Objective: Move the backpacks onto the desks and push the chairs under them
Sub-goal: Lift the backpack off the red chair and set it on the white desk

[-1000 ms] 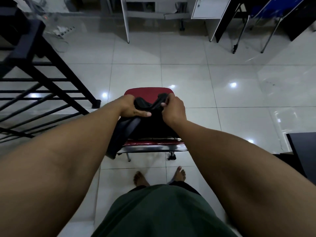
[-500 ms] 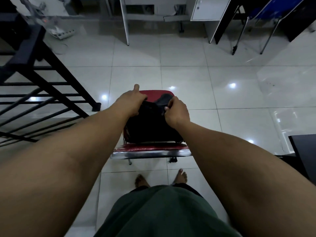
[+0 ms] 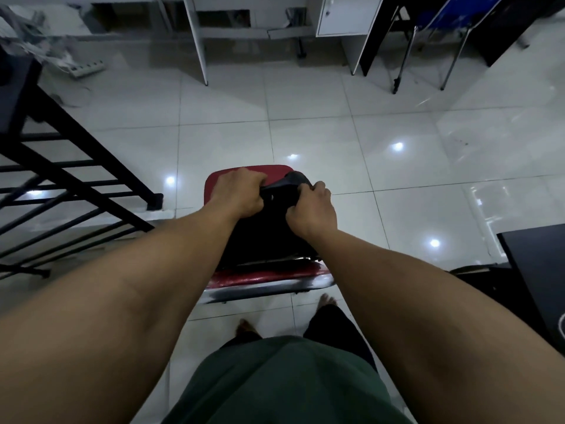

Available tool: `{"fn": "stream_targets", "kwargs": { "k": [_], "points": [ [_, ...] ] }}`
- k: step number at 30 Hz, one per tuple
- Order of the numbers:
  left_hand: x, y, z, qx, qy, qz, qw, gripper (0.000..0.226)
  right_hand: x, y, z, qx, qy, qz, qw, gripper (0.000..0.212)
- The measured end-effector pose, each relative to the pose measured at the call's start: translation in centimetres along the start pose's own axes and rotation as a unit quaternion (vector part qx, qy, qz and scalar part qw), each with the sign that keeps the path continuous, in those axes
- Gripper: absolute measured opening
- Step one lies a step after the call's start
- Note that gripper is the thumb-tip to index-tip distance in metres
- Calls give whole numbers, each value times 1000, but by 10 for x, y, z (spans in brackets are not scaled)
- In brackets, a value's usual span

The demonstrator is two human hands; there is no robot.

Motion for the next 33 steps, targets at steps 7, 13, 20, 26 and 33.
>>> {"fn": "stream_targets", "kwargs": {
  "k": [7,13,20,26,33],
  "points": [
    [-72,-16,-62,-111,-80,74,988,12,-34,-39,-42,96,5,-203,974,80],
    [-130,-36,-122,-150,-165,116,968,14,-65,-86,-82,84,-49,-183,978,103],
    [-181,-46,-169,-211,-267,184,922,21,-93,-129,-132,58,-126,-117,983,106],
    [-212,-39,-190,-230,-311,250,888,22,-109,-146,-153,28,-127,-76,989,112],
    [-251,-58,-256,-280,-292,310,861,22,-128,-185,-213,-105,-47,-93,989,58]
  ]
}}
Point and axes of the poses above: each hand's wrist, its own z-axis away from the middle knuckle, its own y-axis out of the palm, x = y × z, the point moved 2 cm from there along -z, towards the middle knuckle, and after that the axes turned 5 degrees about -z, right-handed, at the moved point
